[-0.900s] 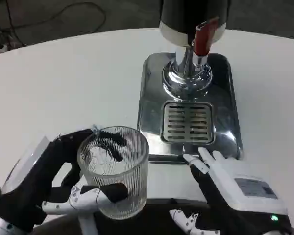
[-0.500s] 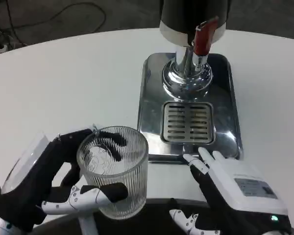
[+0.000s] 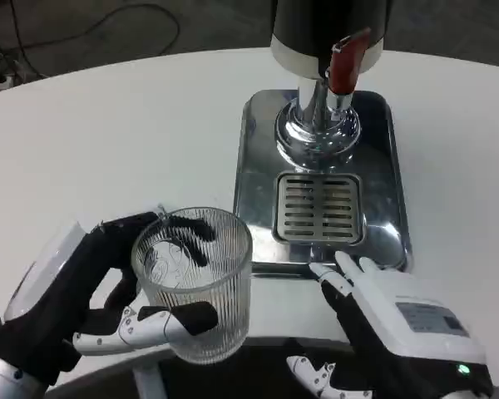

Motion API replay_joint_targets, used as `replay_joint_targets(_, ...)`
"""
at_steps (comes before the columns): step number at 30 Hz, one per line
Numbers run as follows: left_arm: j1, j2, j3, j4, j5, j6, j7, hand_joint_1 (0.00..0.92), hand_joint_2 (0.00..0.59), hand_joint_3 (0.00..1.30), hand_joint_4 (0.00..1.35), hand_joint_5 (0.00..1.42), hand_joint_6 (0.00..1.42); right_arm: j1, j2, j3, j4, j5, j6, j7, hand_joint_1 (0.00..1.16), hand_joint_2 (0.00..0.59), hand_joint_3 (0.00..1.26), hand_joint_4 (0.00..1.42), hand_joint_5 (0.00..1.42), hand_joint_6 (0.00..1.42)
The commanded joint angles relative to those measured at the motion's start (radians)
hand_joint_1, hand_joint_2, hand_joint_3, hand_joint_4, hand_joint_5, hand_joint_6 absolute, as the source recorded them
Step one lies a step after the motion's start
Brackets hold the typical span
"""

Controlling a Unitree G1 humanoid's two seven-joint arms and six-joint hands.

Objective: Grasp the cup under the faucet to collect the drink, then remove the cup.

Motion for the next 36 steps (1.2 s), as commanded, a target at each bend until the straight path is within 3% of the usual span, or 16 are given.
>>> replay_joint_targets(1,-0.040,0.004,-0.010,0.034,0.014,-0.023,0.008,0.522,0.265,1.07,1.27,1.42,1.42,-0.011,0.016,0.004,0.001,-0.001,-0.010,-0.001,0.44,0.414,0.13,0.00,0.00,0.00)
replay_joint_targets(15,-0.253,0.028,-0.049,0.249,0.107,-0.071,0.026,0.522,0.265,1.07,1.27,1.42,1.42,0.022,0.016,-0.024,-0.053,0.000,-0.017,-0.015,0.44,0.414,0.13,0.00,0.00,0.00)
replay_joint_targets(24,-0.382,0.022,-0.091,0.385,0.167,-0.085,0.067,0.522,0.265,1.07,1.27,1.42,1.42,0.018,0.018,-0.065,-0.064,0.013,-0.024,-0.045,0.44,0.414,0.12,0.00,0.00,0.00)
replay_joint_targets(36,-0.669,-0.012,-0.197,0.740,0.303,-0.103,0.207,0.518,0.262,1.07,1.26,1.42,1.42,0.056,0.022,-0.111,-0.139,0.035,-0.042,-0.044,0.44,0.414,0.12,0.00,0.00,0.00)
